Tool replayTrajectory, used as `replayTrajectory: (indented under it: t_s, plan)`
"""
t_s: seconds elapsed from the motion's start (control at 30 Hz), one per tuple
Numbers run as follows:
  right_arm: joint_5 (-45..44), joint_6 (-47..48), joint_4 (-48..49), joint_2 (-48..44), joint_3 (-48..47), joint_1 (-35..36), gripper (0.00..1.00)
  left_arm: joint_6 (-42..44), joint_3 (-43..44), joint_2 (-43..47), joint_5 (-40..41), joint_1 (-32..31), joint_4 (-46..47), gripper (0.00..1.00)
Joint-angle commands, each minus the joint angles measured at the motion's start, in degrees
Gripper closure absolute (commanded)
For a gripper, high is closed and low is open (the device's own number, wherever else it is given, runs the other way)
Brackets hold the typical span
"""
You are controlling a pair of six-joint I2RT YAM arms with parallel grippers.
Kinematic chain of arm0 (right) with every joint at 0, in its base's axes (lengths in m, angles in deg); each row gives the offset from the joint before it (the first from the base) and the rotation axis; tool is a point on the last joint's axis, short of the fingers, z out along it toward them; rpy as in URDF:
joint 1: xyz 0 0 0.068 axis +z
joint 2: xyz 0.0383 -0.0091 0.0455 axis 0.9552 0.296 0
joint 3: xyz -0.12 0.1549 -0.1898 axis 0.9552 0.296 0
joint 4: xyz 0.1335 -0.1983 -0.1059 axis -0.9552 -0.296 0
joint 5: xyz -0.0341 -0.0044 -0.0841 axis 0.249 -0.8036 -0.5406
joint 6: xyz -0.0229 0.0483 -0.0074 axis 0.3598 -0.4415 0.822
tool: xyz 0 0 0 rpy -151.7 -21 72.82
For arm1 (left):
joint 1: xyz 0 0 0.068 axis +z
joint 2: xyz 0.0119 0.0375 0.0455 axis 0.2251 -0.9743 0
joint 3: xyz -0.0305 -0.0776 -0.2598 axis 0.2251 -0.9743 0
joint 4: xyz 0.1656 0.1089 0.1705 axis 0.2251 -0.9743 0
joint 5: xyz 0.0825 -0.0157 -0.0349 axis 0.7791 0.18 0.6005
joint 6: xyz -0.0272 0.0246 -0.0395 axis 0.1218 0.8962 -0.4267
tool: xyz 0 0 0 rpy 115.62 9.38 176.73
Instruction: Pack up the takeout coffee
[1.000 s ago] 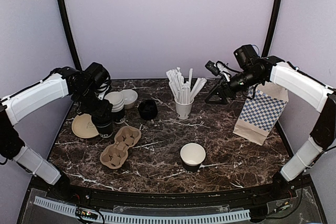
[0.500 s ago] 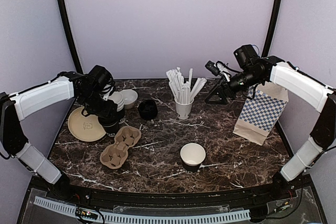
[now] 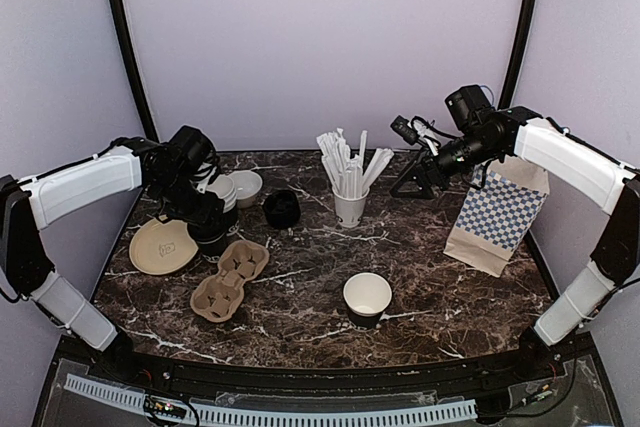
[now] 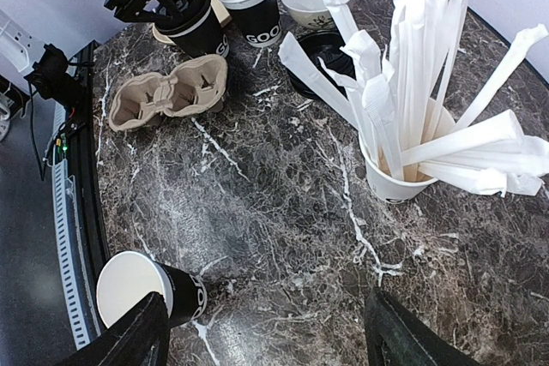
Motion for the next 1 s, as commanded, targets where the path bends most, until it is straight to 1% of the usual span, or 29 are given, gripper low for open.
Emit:
replayTrajectory:
  t_s: [0.0,0.1,0.17,0.3,0.47,0.53,0.6,0.63,0.7,0.8,0.9,0.97]
  plan:
    - [0.52,0.41,1.03,-0.86,-0.58,-0.26,0.21,0.57,-0.98,0.85,0.92,0.46,-0.98,0.25]
    - [0.43,0.39,0.96,-1.16,-0.43,-0.25,0.21,0.44,-0.48,1.08,0.85,0.46,-1.61,0.18]
    - [0.35,0.41,0.95,-1.41,-0.17,-0.25,0.21,0.88,0.21,1.89,1.13,0.46,-2.14,0.17]
    - [0.35,0.35,1.06,-1.65,0.21,-0.25,0.21,1.23,2.29,3.68,1.97,0.42,-3.72,0.15]
    - [0.57,1.10,0.44,-1.61,0.19,-0.25,0.21,1.82,7.54,5.03,3.09,-0.88,-6.77,0.15]
    - [1.77,2.68,-0.33,-2.14,0.48,-0.25,0.21,2.82,10.14,5.17,3.32,-2.71,-6.65,0.16]
    - [3.21,4.69,-1.29,-3.32,1.09,0.02,0.21,5.15,12.53,4.83,2.46,-5.85,-5.23,0.17]
    - [3.66,5.52,-1.71,-3.91,1.32,0.27,0.21,6.81,13.31,4.57,1.59,-8.37,-4.67,0.17]
    - [4.58,7.35,-2.65,-5.04,1.79,0.80,0.21,7.91,15.53,2.86,-0.72,-10.86,-3.08,0.20]
    - [3.13,10.89,-4.42,-6.28,3.02,3.93,0.24,9.13,18.49,-1.99,-4.49,-12.41,-0.66,0.25]
    - [-5.26,13.26,-4.45,-6.88,5.12,10.90,0.30,10.38,20.29,-6.67,-4.67,-12.62,0.79,0.27]
    - [-9.10,15.79,-5.03,-7.19,6.86,15.73,0.33,10.48,20.22,-8.03,-4.08,-12.63,2.76,0.27]
